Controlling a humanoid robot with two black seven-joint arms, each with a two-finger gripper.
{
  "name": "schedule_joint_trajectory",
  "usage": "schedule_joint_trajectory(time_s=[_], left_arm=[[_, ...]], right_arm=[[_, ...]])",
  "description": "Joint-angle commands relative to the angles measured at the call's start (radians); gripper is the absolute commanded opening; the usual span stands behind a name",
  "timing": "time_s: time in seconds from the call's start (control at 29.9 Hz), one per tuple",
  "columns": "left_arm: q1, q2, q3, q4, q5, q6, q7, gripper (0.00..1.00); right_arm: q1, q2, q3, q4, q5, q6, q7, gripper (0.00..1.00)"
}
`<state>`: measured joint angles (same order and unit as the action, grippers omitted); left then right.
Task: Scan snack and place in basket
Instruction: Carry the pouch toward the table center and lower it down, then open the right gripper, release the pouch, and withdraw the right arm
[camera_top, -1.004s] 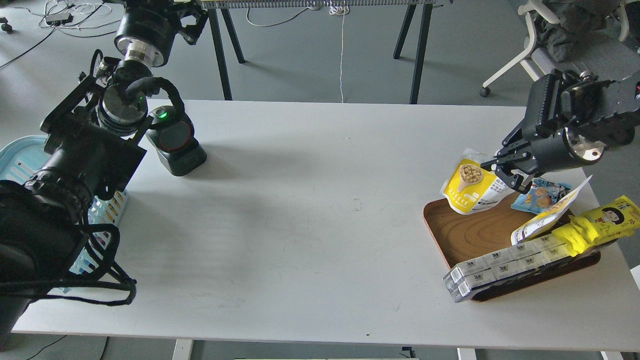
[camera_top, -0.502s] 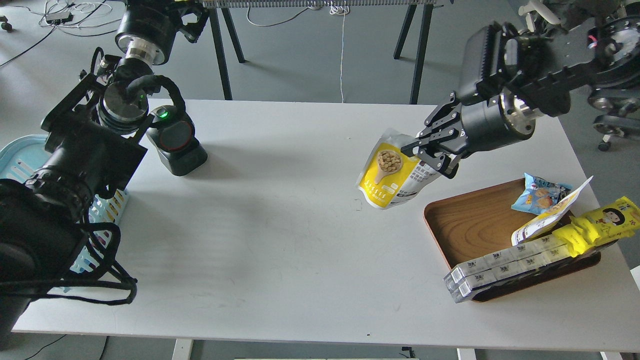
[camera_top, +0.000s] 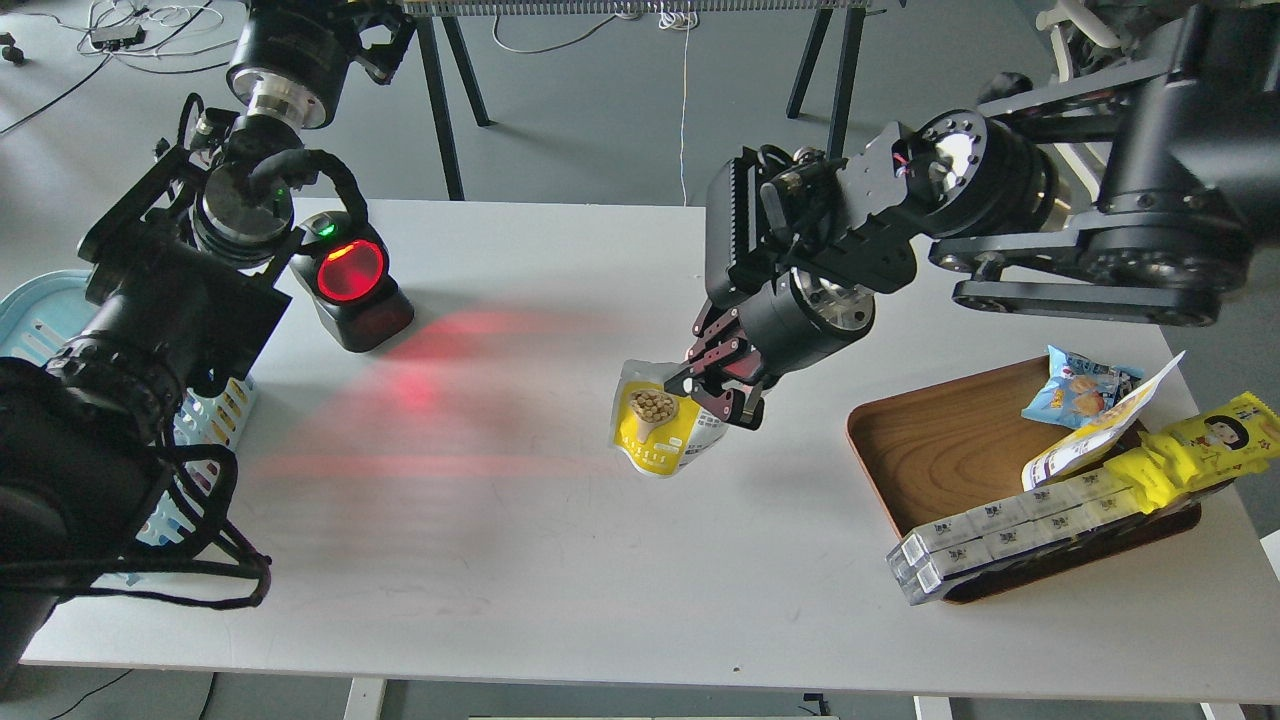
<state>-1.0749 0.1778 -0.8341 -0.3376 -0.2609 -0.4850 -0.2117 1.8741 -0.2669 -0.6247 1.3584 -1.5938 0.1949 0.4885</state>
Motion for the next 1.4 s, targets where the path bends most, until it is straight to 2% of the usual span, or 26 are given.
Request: schedule_joint_trajectory(time_s=[0.0,0.33,0.7,0.84,1.1,1.17,1.3,1.37], left_arm=[[0.004,0.005,0.0,-0.001,0.0,-0.001,-0.001,1.0],[0.007,0.005,0.0,0.0,0.0,-0.001,-0.001,1.0],[0.007,0.009,0.0,-0.001,0.0,-0.001,-0.001,1.0],[0.007,0.019,0.0,-0.001,0.0,-0.003,0.0,1.0],[0.007,0.02,0.0,-0.001,0.0,-0.001,0.0,1.0],[0.007,0.022,0.0,-0.001,0.0,-0.001,0.0,1.0],[0.004,0.031,0.0,-0.001,0.0,-0.001,0.002,1.0],[0.003,0.043,0.0,-0.001,0.0,0.0,0.003,1.0]], right_arm=[[-0.026,0.047,0.002,-0.039,0.0,0.0,0.0,0.0],[-0.058,0.118,0.007,-0.116,0.0,0.0,0.0,0.0],[-0.067,0.14,0.008,-0.15,0.0,0.0,0.0,0.01],[-0.067,0.133,0.01,-0.148,0.0,0.0,0.0,0.08],[-0.064,0.109,0.028,-0.142,0.003,-0.002,0.0,0.31],[-0.058,0.081,0.055,-0.14,0.012,-0.003,0.0,0.42],[-0.029,-0.01,0.126,-0.098,0.051,0.0,0.0,0.74],[0.003,-0.067,0.137,-0.058,0.055,0.003,0.0,0.87]])
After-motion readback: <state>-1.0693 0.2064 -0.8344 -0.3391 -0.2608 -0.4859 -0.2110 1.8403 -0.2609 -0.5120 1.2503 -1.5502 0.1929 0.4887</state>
